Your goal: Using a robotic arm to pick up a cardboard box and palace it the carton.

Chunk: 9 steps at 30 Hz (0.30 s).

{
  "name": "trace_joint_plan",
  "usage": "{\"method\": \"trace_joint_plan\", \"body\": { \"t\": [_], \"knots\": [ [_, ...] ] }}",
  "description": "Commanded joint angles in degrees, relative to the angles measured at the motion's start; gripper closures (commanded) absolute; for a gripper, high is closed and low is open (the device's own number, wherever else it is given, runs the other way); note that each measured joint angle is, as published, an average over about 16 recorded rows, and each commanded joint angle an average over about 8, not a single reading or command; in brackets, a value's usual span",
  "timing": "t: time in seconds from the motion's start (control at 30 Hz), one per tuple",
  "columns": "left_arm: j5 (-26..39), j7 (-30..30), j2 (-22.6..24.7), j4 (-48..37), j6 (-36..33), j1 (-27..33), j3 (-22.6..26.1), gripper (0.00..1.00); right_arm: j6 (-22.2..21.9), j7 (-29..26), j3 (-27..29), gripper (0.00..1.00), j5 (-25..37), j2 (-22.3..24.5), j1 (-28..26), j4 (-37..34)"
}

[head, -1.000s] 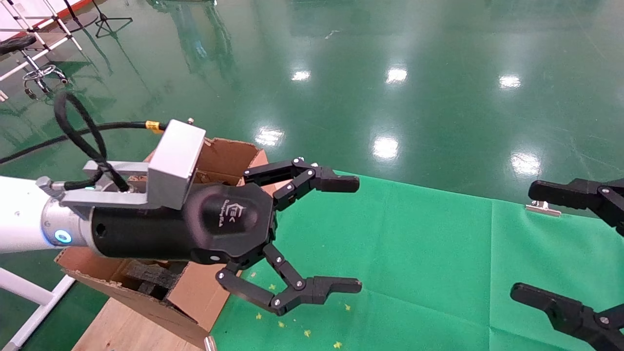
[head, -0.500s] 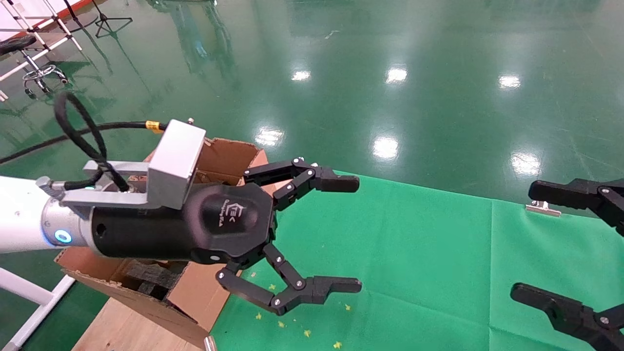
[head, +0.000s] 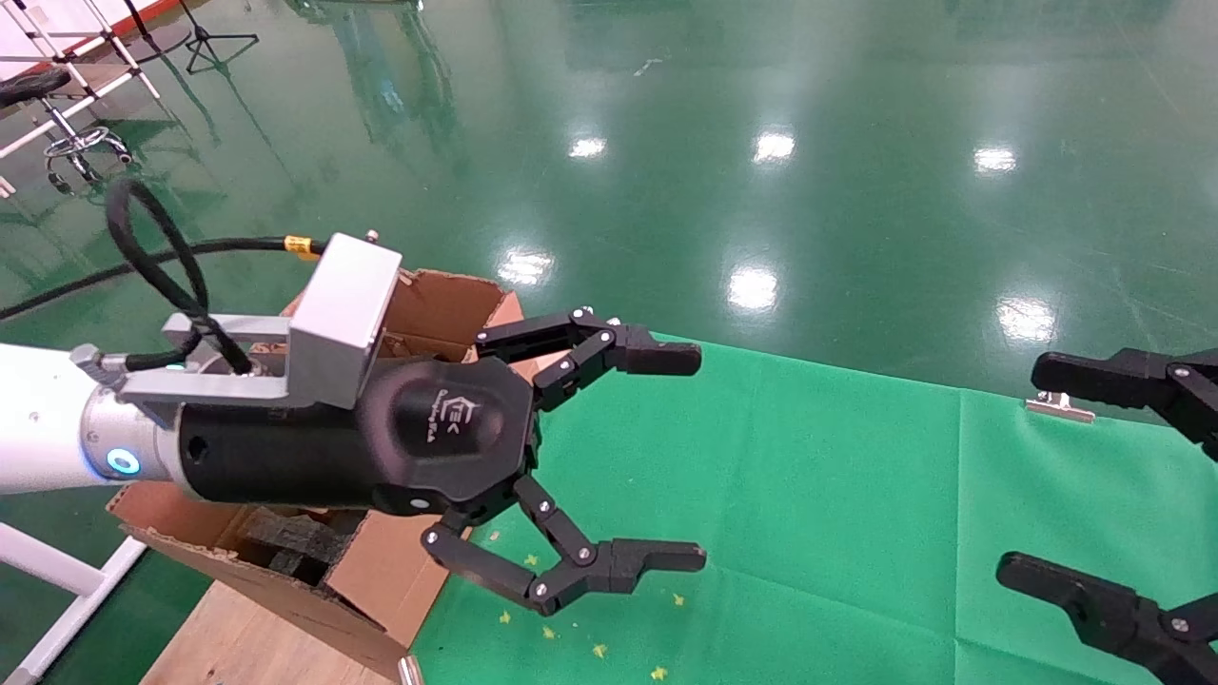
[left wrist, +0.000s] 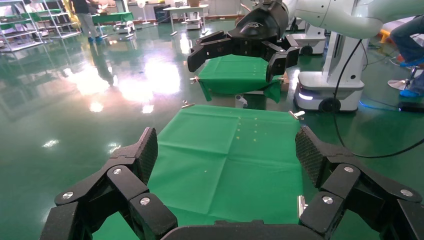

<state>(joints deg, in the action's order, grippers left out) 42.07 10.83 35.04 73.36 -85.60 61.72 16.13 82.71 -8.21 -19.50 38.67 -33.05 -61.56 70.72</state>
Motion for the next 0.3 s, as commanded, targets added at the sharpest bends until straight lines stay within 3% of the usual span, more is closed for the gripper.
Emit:
{"method": "trace_joint_plan", "body": {
  "t": [0.03,0.3],
  "knots": [
    [0.0,0.0,0.0,0.0,0.0,0.0,0.0,0.0,0.0,0.0,0.0,0.0,0.0,0.0,0.0,0.0],
    [0.0,0.0,0.0,0.0,0.0,0.0,0.0,0.0,0.0,0.0,0.0,0.0,0.0,0.0,0.0,0.0]
  ]
}}
